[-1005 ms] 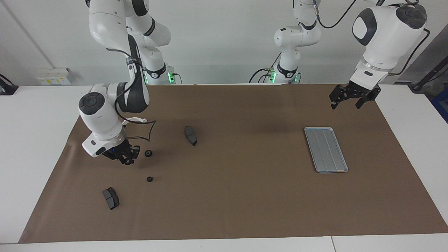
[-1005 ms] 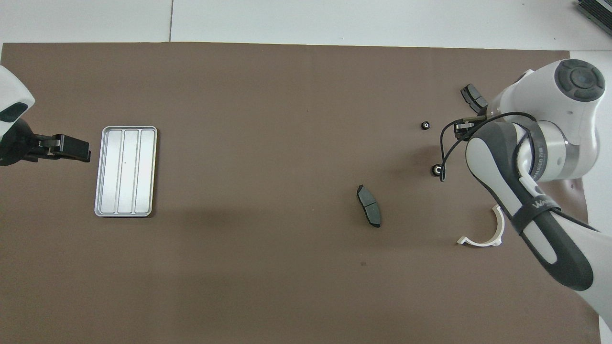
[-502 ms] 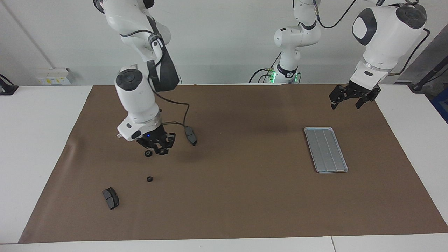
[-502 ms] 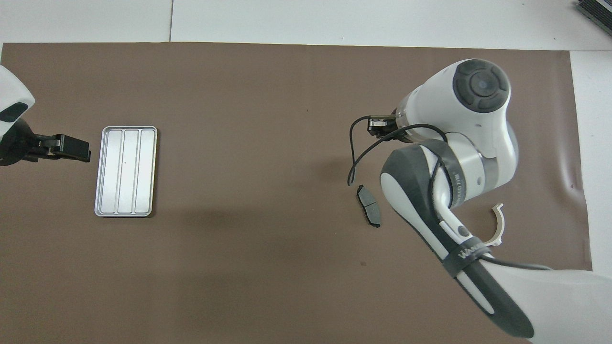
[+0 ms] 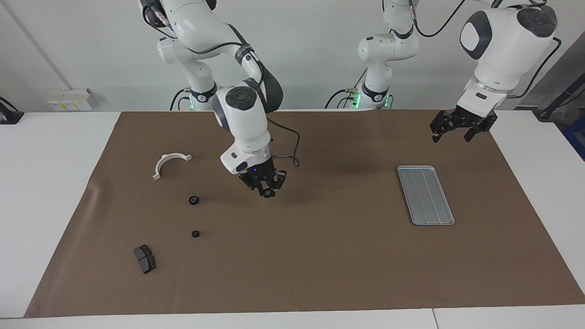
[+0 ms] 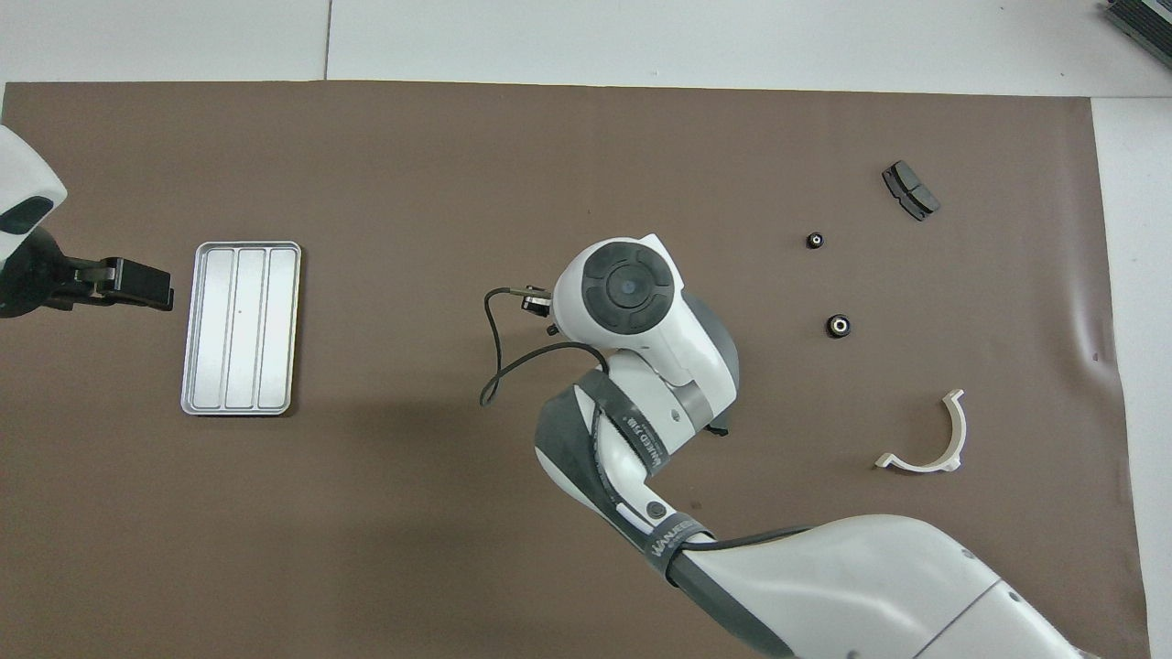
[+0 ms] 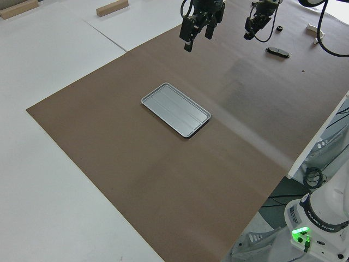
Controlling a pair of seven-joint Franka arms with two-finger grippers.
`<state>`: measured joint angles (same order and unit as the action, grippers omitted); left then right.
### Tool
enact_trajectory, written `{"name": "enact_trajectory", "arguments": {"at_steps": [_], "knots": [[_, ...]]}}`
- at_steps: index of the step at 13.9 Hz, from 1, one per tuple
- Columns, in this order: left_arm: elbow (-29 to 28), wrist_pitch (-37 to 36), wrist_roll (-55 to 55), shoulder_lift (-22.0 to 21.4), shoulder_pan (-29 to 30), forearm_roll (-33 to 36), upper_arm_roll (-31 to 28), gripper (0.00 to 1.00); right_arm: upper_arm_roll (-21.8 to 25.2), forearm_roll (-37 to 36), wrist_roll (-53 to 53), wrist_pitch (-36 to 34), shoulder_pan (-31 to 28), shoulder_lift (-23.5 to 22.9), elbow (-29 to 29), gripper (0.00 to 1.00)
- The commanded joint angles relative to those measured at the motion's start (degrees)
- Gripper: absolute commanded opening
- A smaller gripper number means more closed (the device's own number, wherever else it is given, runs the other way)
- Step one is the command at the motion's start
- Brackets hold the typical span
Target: Pick bearing gear from pile to tray
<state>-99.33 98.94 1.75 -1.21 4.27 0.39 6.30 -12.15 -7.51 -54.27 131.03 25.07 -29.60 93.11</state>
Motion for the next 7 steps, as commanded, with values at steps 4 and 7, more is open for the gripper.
{"name": "enact_trajectory", "arguments": {"at_steps": [4,7], "knots": [[-0.77,-0.59,0.8,-1.43,-0.22,0.57,0.11,1.0,0.2,-4.71,-6.46,3.35,2.52,-5.2,-3.47,0.0],[-0.86,-0.77,0.8,-1.43,-0.14,0.57,0.11,1.0,0.2,-4.8,-6.81,3.52,2.7,-5.2,-2.41,0.31]]}}
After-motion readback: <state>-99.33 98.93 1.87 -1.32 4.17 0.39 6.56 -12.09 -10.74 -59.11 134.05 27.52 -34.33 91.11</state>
